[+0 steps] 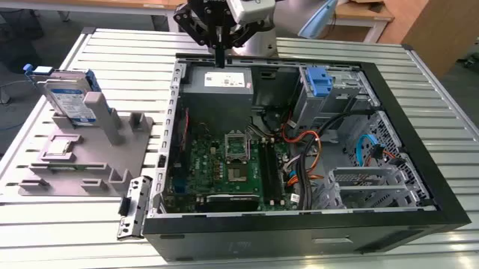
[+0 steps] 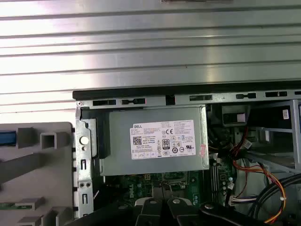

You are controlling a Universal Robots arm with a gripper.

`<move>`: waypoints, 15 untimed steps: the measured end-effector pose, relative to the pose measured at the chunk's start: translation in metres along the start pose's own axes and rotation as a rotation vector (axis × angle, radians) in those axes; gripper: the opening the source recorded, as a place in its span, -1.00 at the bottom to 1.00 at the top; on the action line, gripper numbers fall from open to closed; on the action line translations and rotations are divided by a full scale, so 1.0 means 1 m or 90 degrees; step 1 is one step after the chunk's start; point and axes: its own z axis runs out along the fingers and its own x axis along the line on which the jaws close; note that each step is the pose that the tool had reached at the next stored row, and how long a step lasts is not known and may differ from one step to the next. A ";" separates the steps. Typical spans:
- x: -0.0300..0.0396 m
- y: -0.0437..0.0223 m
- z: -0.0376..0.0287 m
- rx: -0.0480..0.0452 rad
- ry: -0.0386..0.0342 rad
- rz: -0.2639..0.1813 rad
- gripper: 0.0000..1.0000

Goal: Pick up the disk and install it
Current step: 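Reach for the disk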

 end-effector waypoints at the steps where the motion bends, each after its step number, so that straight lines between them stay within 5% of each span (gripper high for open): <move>1: 0.0000 0.0000 0.0000 0.0000 0.0000 0.000 -0.79; 15: 0.0057 -0.0004 0.0002 0.0000 0.0000 0.000 -0.79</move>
